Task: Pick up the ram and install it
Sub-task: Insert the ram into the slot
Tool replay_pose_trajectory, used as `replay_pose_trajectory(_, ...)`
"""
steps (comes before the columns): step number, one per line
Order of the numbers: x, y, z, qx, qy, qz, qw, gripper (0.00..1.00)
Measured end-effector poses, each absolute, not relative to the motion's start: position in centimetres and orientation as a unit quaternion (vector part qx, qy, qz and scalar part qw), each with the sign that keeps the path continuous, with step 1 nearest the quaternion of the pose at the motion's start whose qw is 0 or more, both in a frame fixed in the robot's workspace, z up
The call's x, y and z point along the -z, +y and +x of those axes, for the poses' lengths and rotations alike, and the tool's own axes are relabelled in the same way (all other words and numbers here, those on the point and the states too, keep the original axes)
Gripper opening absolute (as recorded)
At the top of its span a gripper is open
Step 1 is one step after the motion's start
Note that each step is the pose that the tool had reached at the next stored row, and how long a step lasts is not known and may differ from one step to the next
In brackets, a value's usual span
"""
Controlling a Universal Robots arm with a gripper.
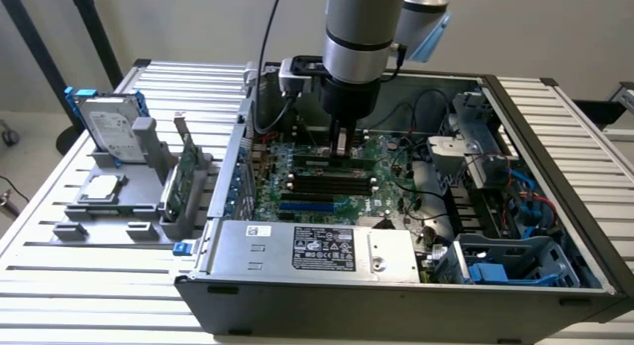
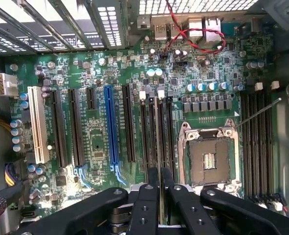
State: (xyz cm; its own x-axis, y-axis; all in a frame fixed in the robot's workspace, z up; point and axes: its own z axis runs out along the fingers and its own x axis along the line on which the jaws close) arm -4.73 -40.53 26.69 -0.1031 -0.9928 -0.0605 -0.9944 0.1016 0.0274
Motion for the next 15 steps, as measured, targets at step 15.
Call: replay_pose_trajectory(15,-24.7,-40.6,-4.7,-0.018,0.742,-0.671,0.002,0.14)
